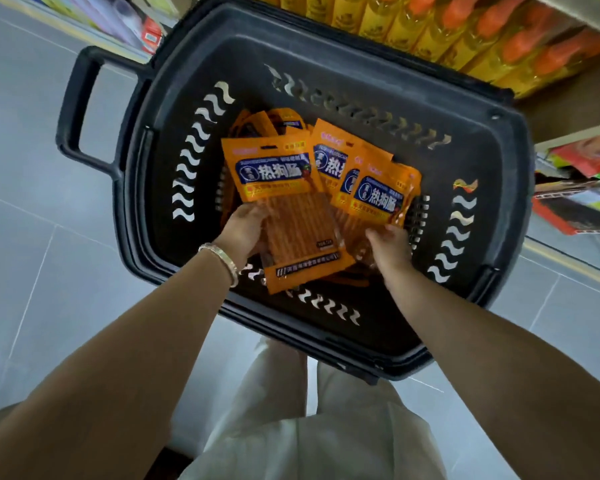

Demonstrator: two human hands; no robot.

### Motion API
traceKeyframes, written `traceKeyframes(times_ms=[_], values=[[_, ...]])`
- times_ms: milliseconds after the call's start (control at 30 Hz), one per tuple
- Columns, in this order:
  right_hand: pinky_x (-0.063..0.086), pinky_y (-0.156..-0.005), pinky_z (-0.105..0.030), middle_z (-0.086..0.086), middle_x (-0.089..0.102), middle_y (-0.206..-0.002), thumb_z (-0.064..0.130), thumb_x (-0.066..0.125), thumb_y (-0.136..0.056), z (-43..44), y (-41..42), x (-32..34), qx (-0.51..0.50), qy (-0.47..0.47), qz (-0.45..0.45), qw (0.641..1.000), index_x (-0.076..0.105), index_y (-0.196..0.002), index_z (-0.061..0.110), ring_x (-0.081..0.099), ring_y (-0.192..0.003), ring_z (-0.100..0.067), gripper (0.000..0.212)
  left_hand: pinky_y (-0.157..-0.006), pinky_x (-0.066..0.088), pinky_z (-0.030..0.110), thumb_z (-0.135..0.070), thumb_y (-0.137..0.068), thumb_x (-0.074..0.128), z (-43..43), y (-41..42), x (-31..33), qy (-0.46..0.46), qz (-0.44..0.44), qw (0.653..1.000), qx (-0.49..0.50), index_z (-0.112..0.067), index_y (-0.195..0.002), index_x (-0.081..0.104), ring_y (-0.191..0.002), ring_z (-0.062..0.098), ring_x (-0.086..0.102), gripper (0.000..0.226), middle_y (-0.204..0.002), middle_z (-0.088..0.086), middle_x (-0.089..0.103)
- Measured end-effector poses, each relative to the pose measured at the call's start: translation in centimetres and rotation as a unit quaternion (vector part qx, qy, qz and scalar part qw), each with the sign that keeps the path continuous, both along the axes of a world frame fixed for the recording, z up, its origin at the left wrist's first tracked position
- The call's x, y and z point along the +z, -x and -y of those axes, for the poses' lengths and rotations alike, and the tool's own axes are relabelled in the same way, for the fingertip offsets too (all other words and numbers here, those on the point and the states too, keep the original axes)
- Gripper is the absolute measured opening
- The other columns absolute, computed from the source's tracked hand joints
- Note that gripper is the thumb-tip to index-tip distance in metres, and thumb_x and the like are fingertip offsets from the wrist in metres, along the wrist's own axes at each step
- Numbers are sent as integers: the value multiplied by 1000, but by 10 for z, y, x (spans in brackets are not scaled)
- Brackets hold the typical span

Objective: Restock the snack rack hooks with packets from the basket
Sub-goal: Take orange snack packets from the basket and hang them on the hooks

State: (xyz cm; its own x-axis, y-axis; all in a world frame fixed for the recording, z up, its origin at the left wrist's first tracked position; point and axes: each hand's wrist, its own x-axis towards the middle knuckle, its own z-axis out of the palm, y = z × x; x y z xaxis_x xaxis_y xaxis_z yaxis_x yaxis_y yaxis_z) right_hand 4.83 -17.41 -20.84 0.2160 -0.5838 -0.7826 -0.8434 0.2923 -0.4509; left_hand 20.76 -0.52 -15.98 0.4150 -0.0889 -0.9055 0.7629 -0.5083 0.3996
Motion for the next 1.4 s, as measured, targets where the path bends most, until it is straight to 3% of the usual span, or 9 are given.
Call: traceKeyframes(times_ms=[133, 367, 433, 567, 900, 1033, 1133, 1300, 1400], values=[[40, -103, -45, -4, 55, -133, 44, 72, -78, 16, -9, -34, -100, -50, -30, 993, 44, -136, 22, 51, -123, -28, 68, -89, 51, 52, -32, -90, 46, -12, -3, -13, -69, 14, 997, -6, -13, -115, 59, -101, 34, 63, 34, -113, 12, 65], [44, -94, -41, -3, 52, -137, 46, 83, -63, 19, -7, -48, -145, -114, -14, 983, 38, -139, 27, 49, -123, -27, 91, -52, 53, 23, -45, -90, 52, -14, 1, -22, -72, 52, 996, -1, -29, -84, 54, -69, 11, 67, 18, -85, -5, 67], [42, -96, -36, -2, 55, -133, 42, 84, -65, 17, -7, -43, -133, -78, 14, 988, 44, -136, 24, 52, -121, -24, 83, -46, 50, 20, -48, -90, 54, -15, 2, -19, -61, 63, 996, -6, -29, -87, 54, -66, 8, 67, 19, -87, -6, 67], [46, -94, -39, 0, 62, -110, 37, 75, -77, 15, -16, -28, -62, -34, 38, 997, 61, -96, 23, 59, -105, -23, 28, -68, 54, 32, -42, -92, 51, -16, 1, -12, -35, 103, 994, 31, -27, -98, 57, -84, 16, 67, 17, -97, -2, 67], [48, -93, -41, -6, 59, -99, 47, 72, -77, 14, -51, -19, -72, -49, 19, 996, 55, -112, 12, 54, -94, -19, 52, -80, 51, 35, -41, -94, 50, -16, 6, 0, -34, 106, 994, -7, -24, -110, 51, -92, 16, 63, 24, -102, -2, 65], [45, -96, -45, 0, 59, -114, 45, 68, -81, 6, -57, -25, -33, -51, 7, 998, 55, -114, 19, 56, -109, -27, 43, -79, 50, 35, -37, -94, 51, -17, 5, -7, -44, 93, 995, -2, -32, -94, 52, -90, 15, 63, 5, -96, -5, 65], [47, -90, -41, 9, 58, -93, 31, 69, -84, 4, -49, -15, -74, -14, 57, 995, 52, -89, 28, 59, -104, -25, 18, -88, 52, 42, -32, -92, 52, -12, 5, -3, -42, 94, 994, 39, -31, -93, 53, -91, 20, 66, 2, -95, 0, 68], [53, -86, -41, 2, 63, -97, 9, 70, -81, 1, -25, 42, -162, 1, 139, 977, 55, -105, 18, 62, -94, -22, 30, -88, 53, 49, -46, -90, 50, 4, 8, 46, 9, 73, 995, 71, -23, -119, 53, -95, 27, 65, 37, -104, 6, 67], [50, -90, -40, 5, 65, -89, 18, 67, -85, 1, -6, 88, -146, 52, 166, 974, 62, -90, 24, 63, -93, -22, 9, -96, 46, 53, -69, -81, 48, 15, 9, 93, 25, 88, 995, 37, -21, -142, 37, -118, 31, 52, 78, -133, 6, 51]])
